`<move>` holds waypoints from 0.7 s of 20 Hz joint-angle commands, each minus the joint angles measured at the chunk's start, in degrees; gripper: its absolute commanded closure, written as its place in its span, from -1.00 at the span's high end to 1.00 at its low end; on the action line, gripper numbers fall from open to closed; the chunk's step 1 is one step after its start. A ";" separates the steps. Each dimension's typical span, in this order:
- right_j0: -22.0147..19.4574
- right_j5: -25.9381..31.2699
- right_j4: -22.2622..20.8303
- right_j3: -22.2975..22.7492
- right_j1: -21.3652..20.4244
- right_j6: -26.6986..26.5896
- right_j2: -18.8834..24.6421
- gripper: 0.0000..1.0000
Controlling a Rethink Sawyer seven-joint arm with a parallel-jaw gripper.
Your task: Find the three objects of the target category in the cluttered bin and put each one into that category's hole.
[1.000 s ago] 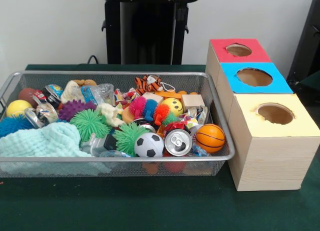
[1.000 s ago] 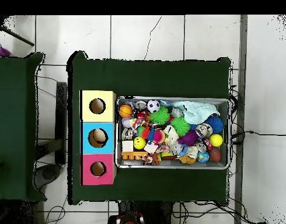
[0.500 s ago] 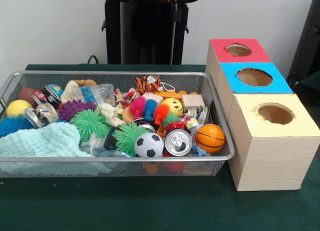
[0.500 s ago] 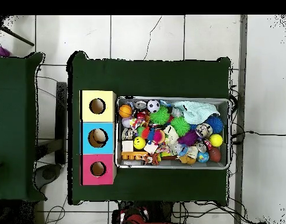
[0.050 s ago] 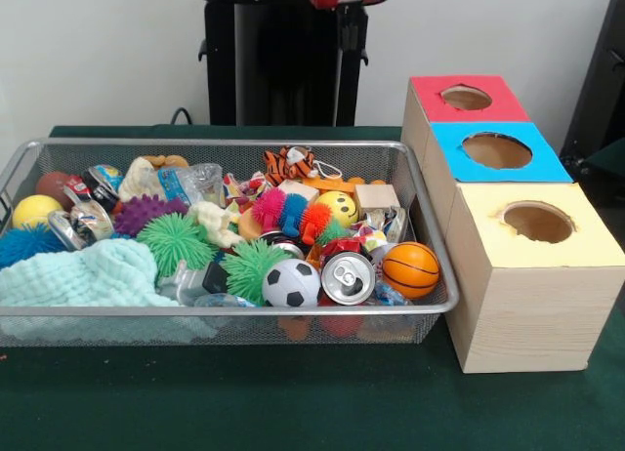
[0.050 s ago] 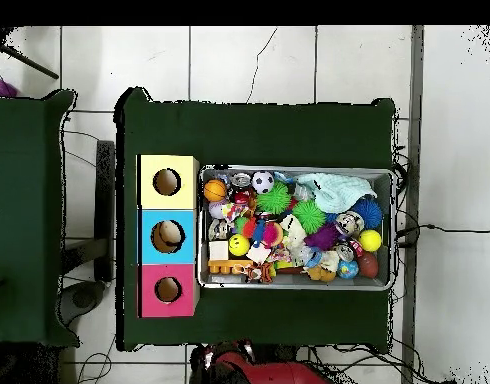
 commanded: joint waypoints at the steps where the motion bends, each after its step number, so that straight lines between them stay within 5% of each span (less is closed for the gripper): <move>1: -1.60 6.88 -2.52 -11.05 1.34 -2.59 7.34 -1.00; 14: -2.09 2.38 -6.99 -11.75 4.40 0.43 6.69 -1.00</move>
